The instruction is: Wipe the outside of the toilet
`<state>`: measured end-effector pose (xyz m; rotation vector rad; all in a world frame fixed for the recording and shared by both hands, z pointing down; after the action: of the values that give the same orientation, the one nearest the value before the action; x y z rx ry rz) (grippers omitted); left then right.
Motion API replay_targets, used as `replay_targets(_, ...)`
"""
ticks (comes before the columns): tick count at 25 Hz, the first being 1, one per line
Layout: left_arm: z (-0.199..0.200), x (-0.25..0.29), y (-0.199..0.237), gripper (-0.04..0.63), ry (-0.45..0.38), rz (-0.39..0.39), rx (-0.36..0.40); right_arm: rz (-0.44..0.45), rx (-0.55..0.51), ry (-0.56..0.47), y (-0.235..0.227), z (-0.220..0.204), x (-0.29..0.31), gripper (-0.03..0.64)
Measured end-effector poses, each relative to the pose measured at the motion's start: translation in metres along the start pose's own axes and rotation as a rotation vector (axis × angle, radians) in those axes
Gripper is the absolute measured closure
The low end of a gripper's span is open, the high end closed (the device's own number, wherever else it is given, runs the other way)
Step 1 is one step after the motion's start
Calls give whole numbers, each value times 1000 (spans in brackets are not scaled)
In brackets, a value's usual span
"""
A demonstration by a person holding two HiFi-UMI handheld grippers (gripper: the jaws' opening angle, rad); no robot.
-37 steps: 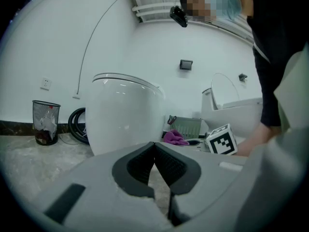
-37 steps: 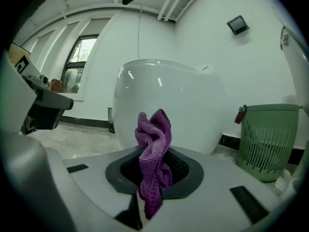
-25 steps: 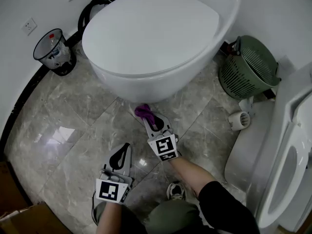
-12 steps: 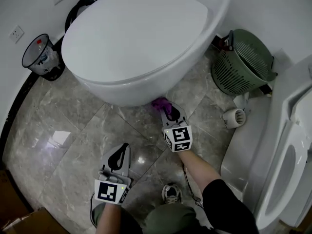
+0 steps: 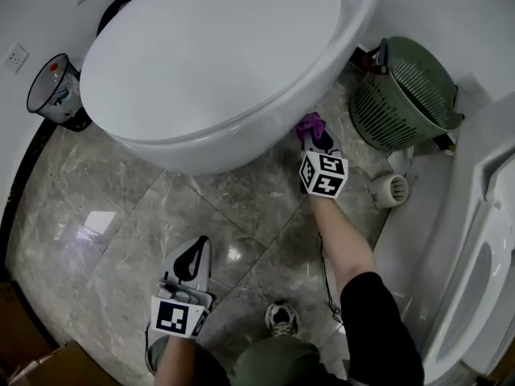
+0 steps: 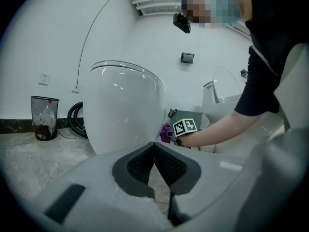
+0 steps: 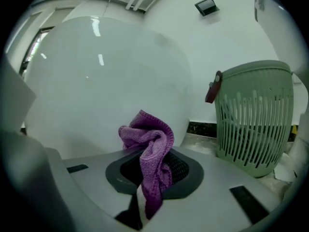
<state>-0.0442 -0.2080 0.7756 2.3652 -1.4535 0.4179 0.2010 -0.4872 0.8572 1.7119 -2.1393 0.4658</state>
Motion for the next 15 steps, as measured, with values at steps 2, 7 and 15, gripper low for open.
replay_targets(2, 0, -2, 4, 594, -3, 10, 2, -42, 62, 24, -14, 0, 11, 549)
replay_targets(7, 0, -7, 15, 594, 6, 26, 14, -66, 192, 59, -25, -4, 15, 549)
replay_targets(15, 8, -19, 38, 594, -12, 27, 62, 89, 115, 29, 27, -22, -70, 549)
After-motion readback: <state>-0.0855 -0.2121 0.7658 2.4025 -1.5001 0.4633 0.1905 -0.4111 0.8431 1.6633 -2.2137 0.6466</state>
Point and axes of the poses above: the fingertips, and each gripper's own axes: x forward along the fingers, y to its left, z out of its top, the point moved 1 cm from there along -x, backward along the fingers, and after that the axes turned 13 degrees about y, right-handed, at the moved point
